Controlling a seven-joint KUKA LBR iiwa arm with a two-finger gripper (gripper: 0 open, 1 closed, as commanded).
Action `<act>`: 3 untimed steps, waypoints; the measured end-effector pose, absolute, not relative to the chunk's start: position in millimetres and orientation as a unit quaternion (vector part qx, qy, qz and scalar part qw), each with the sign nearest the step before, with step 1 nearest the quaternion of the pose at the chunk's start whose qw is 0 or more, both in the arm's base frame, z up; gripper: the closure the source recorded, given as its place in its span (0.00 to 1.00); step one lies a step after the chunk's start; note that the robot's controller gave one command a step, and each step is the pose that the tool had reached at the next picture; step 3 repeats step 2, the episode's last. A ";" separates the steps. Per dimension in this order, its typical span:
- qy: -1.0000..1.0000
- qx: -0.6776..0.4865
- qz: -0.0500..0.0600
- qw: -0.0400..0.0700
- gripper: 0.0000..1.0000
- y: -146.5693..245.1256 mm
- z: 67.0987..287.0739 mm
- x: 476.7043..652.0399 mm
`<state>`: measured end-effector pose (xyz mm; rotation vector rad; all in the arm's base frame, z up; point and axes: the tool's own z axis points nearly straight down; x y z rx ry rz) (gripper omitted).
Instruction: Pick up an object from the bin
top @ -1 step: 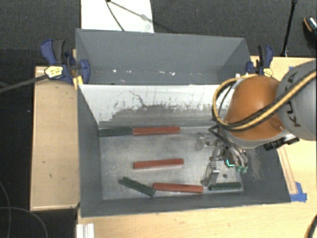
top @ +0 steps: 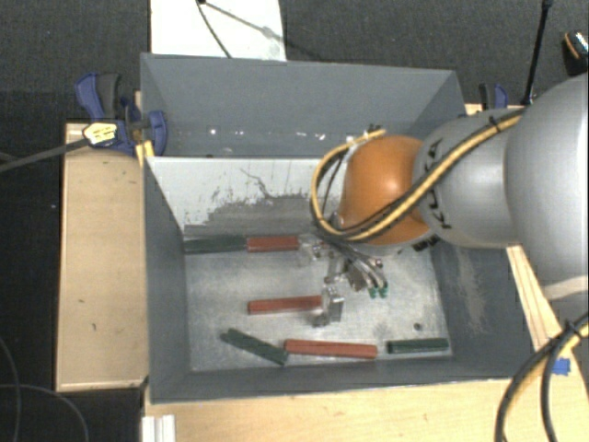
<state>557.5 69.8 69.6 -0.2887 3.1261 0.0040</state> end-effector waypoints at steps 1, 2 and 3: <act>0.996 -0.090 0.001 0.002 1.00 67.5 72.3 558.1; 0.995 -0.095 0.000 0.006 1.00 72.9 217.1 568.5; 0.995 -0.095 0.000 0.006 1.00 72.9 217.1 568.5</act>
Offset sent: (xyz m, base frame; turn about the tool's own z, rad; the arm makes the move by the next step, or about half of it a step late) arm 0.0000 0.0000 0.0000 0.0000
